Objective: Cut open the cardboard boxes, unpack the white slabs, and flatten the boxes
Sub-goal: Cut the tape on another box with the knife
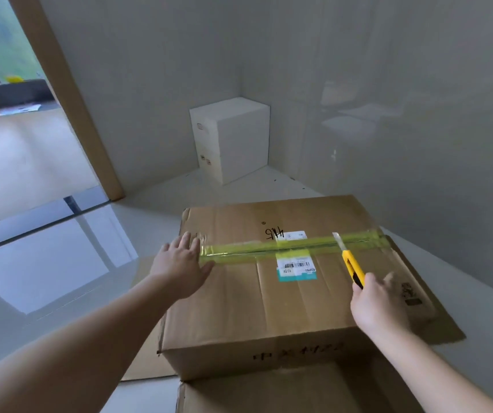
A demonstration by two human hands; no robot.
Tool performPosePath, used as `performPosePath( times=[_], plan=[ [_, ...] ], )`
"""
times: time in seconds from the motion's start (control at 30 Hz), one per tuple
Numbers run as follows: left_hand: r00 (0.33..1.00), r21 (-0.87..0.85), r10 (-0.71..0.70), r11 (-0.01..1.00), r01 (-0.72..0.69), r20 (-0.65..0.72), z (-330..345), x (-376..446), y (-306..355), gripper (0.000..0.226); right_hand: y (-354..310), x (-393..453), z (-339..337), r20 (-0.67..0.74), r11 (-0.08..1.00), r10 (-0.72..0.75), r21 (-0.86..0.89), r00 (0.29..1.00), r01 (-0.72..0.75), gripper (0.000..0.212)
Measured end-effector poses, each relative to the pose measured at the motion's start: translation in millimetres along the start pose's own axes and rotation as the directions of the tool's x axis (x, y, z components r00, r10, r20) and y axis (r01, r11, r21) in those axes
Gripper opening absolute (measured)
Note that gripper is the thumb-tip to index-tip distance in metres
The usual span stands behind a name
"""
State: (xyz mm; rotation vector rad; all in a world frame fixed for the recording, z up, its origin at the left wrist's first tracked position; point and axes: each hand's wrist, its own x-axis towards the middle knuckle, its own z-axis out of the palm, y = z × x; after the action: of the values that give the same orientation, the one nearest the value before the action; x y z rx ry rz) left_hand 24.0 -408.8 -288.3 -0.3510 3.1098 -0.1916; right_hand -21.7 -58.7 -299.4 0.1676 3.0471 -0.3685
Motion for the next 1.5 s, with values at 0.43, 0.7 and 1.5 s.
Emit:
performPosePath(
  times=[0.43,0.7,1.5],
  plan=[
    [0.997,-0.108,0.074,0.992,-0.072,0.019,4.7,158.7,-5.0,0.075,-58.3,-33.5,15.8,0.159,0.902,0.374,0.169,0.914,-0.398,0.015],
    [0.996,-0.18,0.081,0.981,-0.073,0.035,35.1,178.4,-9.1,0.079,-67.6,-20.4,20.2,0.151,0.876,0.446,0.132,0.882,-0.465,0.017],
    [0.984,-0.015,-0.114,0.993,0.117,0.138,43.9,30.9,-42.9,0.109,-91.4,-4.2,11.9,0.275,0.91,0.265,0.246,0.924,-0.334,0.016]
  ],
)
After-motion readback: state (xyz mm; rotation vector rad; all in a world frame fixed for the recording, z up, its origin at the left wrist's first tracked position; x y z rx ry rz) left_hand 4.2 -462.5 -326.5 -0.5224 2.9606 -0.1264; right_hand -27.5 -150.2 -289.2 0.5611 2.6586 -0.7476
